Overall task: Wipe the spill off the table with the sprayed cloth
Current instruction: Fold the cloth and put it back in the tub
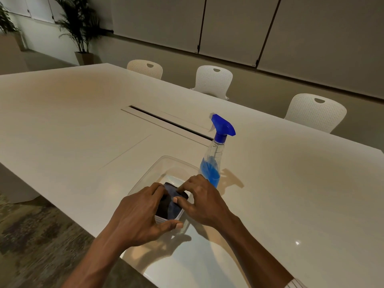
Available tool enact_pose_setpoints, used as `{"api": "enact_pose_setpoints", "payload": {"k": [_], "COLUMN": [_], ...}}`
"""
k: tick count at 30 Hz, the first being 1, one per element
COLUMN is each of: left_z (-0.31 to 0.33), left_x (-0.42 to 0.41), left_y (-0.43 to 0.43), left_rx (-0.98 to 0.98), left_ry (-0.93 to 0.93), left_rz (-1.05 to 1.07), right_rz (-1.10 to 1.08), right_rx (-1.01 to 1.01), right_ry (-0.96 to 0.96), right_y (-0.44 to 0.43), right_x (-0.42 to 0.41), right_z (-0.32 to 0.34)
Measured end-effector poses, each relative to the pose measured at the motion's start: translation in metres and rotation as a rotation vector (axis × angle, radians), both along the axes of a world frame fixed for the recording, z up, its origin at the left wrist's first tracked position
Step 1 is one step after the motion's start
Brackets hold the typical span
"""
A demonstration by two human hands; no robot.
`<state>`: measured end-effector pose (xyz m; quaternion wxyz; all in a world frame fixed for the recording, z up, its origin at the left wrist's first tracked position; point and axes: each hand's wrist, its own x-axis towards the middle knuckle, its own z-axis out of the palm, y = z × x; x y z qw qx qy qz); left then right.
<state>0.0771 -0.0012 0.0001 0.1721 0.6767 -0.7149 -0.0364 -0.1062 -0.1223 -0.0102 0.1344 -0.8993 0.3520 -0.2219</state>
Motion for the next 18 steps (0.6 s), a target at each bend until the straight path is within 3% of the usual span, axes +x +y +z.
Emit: {"api": "enact_pose_setpoints", "payload": {"k": [6, 10, 13, 18], "left_z": [0.001, 0.0, 0.001, 0.003], "left_x": [-0.005, -0.005, -0.006, -0.007], "left_y": [-0.001, -0.001, 0.0, 0.0], "left_rx": [0.077, 0.094, 0.113, 0.129], "left_ry": [-0.018, -0.035, -0.036, -0.051], "left_rz": [0.015, 0.03, 0.025, 0.016], "right_rz": [-0.039, -0.395, -0.588, -0.65], "right_rx": [-0.064, -0.209, -0.079, 0.233], "right_ry": [-0.18, -0.569, -0.704, -0.56], "right_y": [0.006, 0.009, -0.01, -0.047], "right_x": [-0.003, -0.012, -0.017, -0.018], "right_z": [-0.006, 0.002, 0.014, 0.022]}}
